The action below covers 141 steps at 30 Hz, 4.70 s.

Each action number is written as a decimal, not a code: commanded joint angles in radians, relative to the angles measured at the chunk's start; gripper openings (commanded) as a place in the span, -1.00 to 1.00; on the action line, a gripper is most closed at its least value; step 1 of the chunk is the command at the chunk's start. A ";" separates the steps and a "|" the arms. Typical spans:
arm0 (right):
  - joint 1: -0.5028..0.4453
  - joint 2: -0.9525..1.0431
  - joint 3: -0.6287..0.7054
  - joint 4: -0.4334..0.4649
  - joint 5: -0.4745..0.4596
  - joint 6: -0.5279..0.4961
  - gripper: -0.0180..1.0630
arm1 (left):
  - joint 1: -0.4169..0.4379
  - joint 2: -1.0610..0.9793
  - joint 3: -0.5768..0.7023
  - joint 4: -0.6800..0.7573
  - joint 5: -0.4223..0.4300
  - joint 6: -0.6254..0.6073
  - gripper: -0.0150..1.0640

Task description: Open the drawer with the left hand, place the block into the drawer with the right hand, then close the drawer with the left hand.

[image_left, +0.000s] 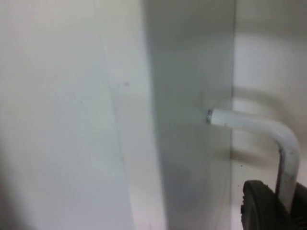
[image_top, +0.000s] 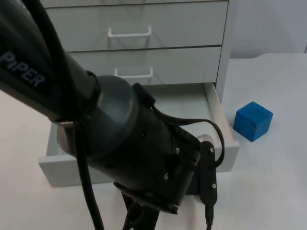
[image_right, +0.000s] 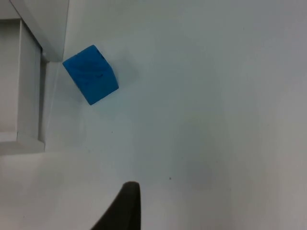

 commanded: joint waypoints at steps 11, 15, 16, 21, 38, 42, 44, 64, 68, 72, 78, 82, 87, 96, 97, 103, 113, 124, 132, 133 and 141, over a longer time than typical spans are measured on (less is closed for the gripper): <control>-0.007 -0.003 0.002 0.000 -0.008 -0.007 0.98 | -0.027 0.001 0.006 -0.041 -0.076 0.030 -0.52; -0.007 -0.003 0.002 0.000 -0.008 -0.007 0.98 | -0.027 0.001 0.006 -0.043 -0.061 0.030 0.14; -0.007 -0.003 0.002 0.000 -0.008 -0.007 0.98 | -0.027 0.001 0.006 -0.043 -0.061 0.030 0.14; -0.007 -0.003 0.002 0.000 -0.008 -0.007 0.98 | -0.027 -0.007 0.006 -0.058 -0.021 0.055 0.25; -0.007 -0.003 0.002 0.000 -0.010 -0.007 0.98 | -0.027 -0.373 0.006 -0.230 0.026 0.152 0.25; -0.007 -0.003 0.002 0.000 -0.010 -0.007 0.98 | -0.017 -0.467 0.006 -0.268 -0.012 0.152 0.25; -0.007 -0.003 0.002 0.000 -0.008 -0.007 0.98 | -0.008 -0.495 0.006 -0.278 -0.020 0.152 0.25; -0.007 -0.003 0.002 0.006 0.000 -0.007 0.98 | 0.724 -0.833 0.008 -1.045 0.015 0.514 0.25; -0.007 -0.003 0.002 0.006 0.003 -0.007 0.98 | 0.831 -0.882 0.034 -1.088 0.023 0.512 0.25; -0.007 -0.003 0.002 0.006 0.003 -0.007 0.98 | 0.911 -0.934 0.101 -1.107 -0.003 0.512 0.25; -0.007 -0.003 0.002 0.006 0.003 -0.007 0.98 | 0.995 -1.006 0.198 -1.152 -0.019 0.506 0.25; -0.007 -0.003 0.002 0.006 0.003 -0.007 0.98 | 0.998 -1.030 0.208 -1.150 -0.012 0.510 0.25; -0.007 -0.003 0.002 0.006 0.003 -0.007 0.98 | 0.998 -1.048 0.210 -1.150 -0.016 0.512 0.27; -0.007 -0.003 0.002 0.009 0.003 -0.007 0.98 | 0.998 -1.055 0.210 -1.152 -0.020 0.510 0.98; -0.007 -0.003 0.002 0.009 0.003 -0.007 0.98 | 0.998 -1.058 0.210 -1.152 -0.017 0.510 0.98; -0.003 -0.003 0.002 0.009 0.003 -0.007 0.98 | 0.998 -1.116 0.210 -1.156 0.037 0.510 0.98; -0.003 -0.003 0.002 0.013 0.016 -0.007 0.98 | 0.998 -1.228 0.210 -1.145 0.137 0.510 0.98; -0.003 -0.003 0.000 0.013 0.037 -0.019 0.98 | 0.998 -1.268 0.210 -1.100 0.140 0.510 0.98; -0.003 0.088 -0.100 0.055 0.094 -0.052 0.95 | 0.998 -1.268 0.210 -1.098 0.130 0.510 0.98; -0.003 0.128 -0.128 0.072 0.117 -0.078 0.93 | 0.998 -1.268 0.210 -1.098 0.130 0.510 0.98; -0.003 0.400 -0.267 0.154 0.150 -0.193 0.81 | 0.998 -1.268 0.210 -1.098 0.124 0.510 0.98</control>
